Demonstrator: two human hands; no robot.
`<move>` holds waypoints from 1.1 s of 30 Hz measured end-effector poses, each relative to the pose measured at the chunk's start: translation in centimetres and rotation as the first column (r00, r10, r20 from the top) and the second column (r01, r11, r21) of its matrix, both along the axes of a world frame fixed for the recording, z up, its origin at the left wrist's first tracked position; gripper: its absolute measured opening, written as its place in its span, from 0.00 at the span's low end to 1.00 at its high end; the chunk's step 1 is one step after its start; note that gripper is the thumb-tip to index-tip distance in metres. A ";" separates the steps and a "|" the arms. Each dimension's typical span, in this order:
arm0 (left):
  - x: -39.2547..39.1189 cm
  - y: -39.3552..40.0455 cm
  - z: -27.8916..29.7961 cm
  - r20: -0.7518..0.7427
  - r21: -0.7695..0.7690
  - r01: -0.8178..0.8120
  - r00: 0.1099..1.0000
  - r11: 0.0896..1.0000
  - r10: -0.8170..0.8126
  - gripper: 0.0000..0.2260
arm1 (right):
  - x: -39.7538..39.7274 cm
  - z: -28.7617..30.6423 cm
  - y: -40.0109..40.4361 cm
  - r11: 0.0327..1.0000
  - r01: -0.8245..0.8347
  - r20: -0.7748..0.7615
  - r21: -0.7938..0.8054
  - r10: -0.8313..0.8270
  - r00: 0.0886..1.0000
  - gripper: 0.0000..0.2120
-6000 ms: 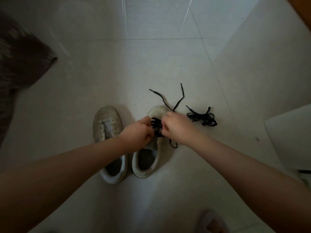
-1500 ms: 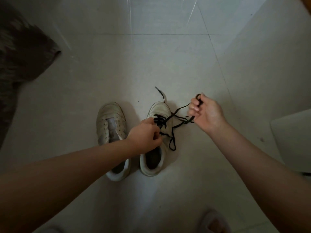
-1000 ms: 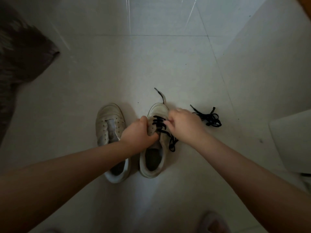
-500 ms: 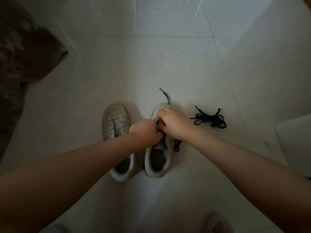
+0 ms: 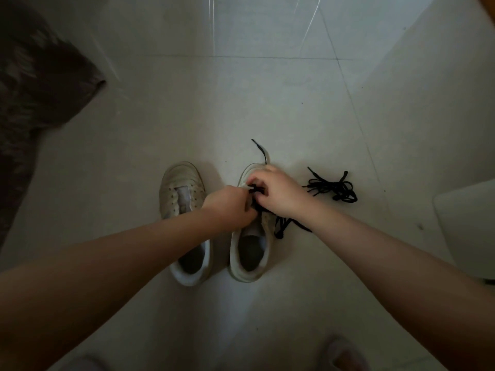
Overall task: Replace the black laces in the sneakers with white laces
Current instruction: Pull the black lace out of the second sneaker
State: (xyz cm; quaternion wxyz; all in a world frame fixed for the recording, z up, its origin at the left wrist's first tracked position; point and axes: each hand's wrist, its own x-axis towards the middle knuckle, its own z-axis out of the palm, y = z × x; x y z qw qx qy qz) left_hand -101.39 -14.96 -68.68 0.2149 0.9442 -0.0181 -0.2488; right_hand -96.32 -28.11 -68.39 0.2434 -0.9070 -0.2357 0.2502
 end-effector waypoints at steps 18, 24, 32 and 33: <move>-0.8 1.1 -0.4 0.015 -0.023 -0.127 0.992 0.992 0.127 0.14 | 1.3 0.8 -0.9 0.940 0.338 -0.015 0.052 -0.338 0.941 0.07; -0.6 0.9 -1.0 0.067 -0.035 -0.099 0.993 0.994 0.101 0.11 | 0.3 1.2 1.7 0.858 -0.422 0.327 -0.293 0.504 0.799 0.19; -0.9 1.6 -0.3 0.059 -0.067 -0.082 0.995 0.994 0.086 0.16 | 1.2 1.2 1.3 0.937 -0.199 0.426 -0.286 0.310 0.850 0.14; -0.8 1.7 -0.2 0.063 -0.067 -0.073 0.995 0.995 0.077 0.16 | 1.8 1.4 0.7 0.984 -0.036 0.462 -0.173 0.114 0.879 0.13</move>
